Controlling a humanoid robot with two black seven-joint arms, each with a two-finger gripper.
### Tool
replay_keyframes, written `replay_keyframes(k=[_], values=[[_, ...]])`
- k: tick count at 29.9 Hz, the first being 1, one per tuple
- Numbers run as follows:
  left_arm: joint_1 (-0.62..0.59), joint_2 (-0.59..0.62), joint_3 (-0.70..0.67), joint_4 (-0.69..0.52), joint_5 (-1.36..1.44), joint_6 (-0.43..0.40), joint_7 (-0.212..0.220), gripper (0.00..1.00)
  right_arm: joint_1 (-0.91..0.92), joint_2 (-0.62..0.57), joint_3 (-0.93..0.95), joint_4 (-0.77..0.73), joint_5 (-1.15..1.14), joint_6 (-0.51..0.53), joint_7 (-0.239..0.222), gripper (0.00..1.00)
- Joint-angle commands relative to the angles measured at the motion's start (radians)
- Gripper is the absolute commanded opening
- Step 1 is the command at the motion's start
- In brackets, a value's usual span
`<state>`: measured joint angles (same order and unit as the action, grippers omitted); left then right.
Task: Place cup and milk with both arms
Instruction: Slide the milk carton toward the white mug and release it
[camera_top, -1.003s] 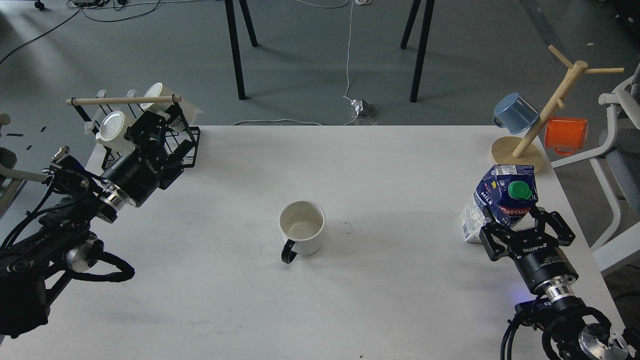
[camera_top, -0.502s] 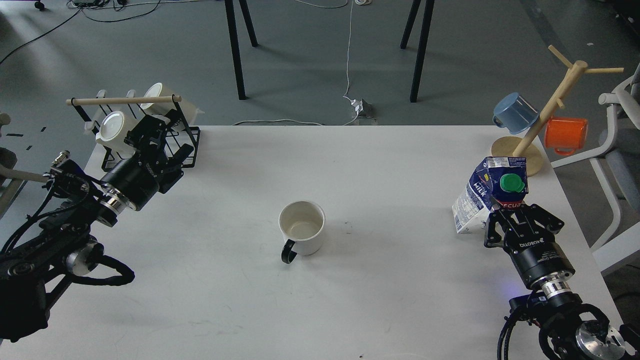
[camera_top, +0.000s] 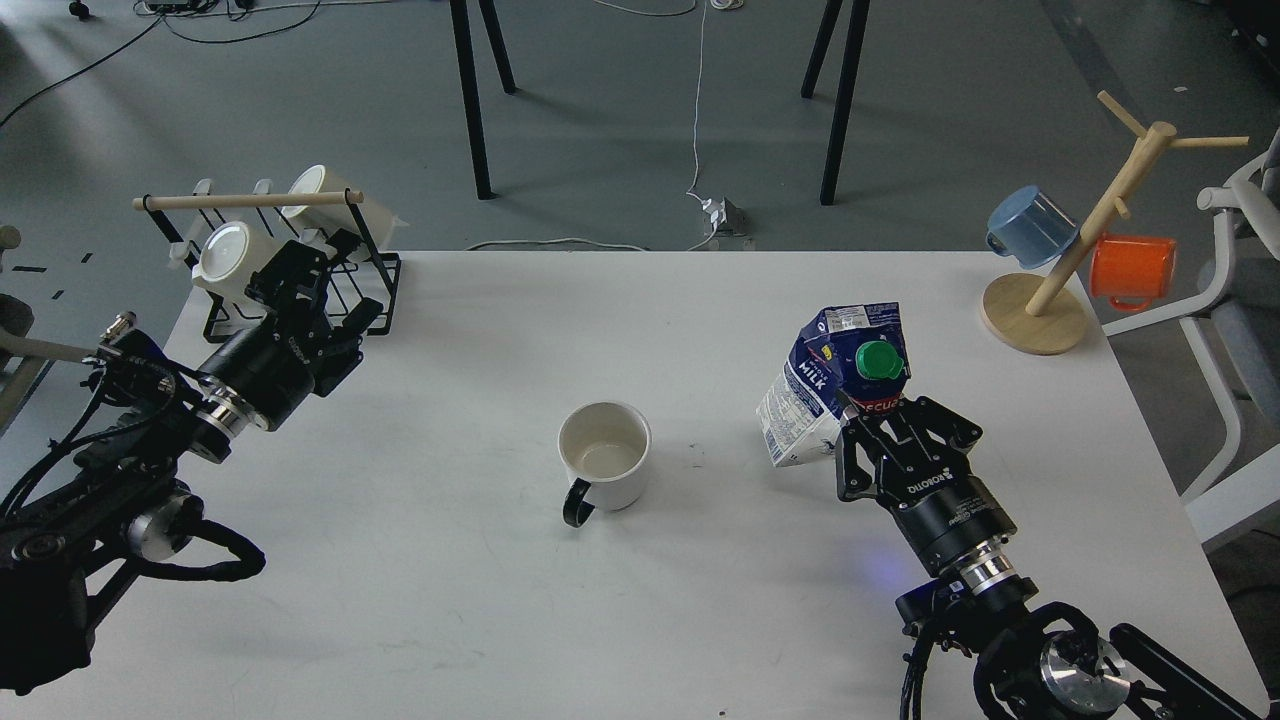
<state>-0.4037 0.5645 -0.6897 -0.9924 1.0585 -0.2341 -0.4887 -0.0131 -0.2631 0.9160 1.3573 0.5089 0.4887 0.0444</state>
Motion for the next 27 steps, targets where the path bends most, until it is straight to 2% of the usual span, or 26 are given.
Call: replay_keyframes(k=[1,8,27], values=[[0.002,0.0,-0.001,0.0,0.0,0.001,0.0,0.98,0.005,0.007,-0.02,-0.007,-0.036,0.0,0.002,0.26],[0.003,0.0,0.001,0.0,0.0,0.001,0.0,0.98,0.011,0.062,-0.034,-0.093,-0.072,0.0,0.0,0.26],[0.005,0.002,-0.001,0.001,0.0,-0.001,0.0,0.98,0.062,0.142,-0.1,-0.148,-0.105,0.0,0.0,0.26]])
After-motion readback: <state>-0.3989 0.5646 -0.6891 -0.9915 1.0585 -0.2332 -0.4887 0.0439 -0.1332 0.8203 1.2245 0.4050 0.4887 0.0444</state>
